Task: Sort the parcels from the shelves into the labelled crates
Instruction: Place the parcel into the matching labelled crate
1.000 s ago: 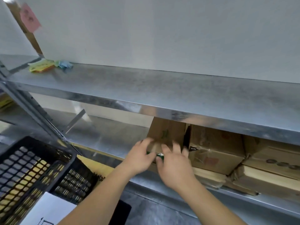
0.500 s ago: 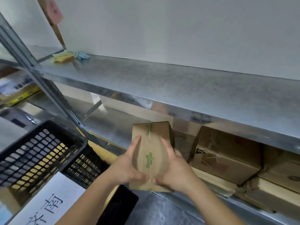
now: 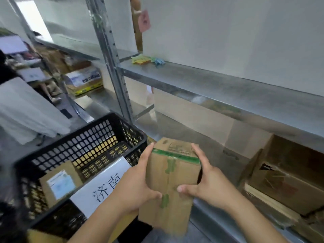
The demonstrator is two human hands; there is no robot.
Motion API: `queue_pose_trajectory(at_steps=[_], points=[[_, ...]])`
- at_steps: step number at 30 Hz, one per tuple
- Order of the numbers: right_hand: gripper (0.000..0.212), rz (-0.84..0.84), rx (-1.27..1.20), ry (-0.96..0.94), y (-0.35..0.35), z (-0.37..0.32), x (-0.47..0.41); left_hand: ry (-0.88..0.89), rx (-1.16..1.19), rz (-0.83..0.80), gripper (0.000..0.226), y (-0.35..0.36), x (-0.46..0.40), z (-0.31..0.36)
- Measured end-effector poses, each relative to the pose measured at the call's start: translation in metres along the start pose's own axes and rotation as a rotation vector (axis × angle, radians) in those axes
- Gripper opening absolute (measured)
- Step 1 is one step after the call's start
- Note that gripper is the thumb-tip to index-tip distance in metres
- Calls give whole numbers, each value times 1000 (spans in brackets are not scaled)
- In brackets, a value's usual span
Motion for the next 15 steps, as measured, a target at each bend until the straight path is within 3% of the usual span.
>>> queue_pose_trajectory(at_steps=[1, 5, 10, 11, 12, 15], points=[[111, 8, 12, -42, 6, -13, 1, 22, 45, 25, 125, -11, 9, -8], [42, 67, -37, -174, 26, -72, 11, 125, 221, 137, 41, -53, 58, -41], [24, 229, 15, -264, 45, -144, 22, 151, 367, 306, 21, -97, 117, -62], [24, 239, -2, -237, 49, -153, 23, 111, 414, 316, 23, -103, 124, -70], [41, 223, -49, -204, 53, -161, 25, 71, 470, 299, 40, -109, 130, -78], [129, 87, 6, -151, 69, -179, 32, -5, 475, 237, 121, -118, 150, -104]])
Point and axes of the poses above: each hand's wrist, its own x-axis away from the middle knuckle, its own y-axis out of the palm, z = x × y, the point moved 5 cm from there along -x, towards the middle knuckle, and after that the axes turned 14 degrees about -y, right-handed, at the moved point
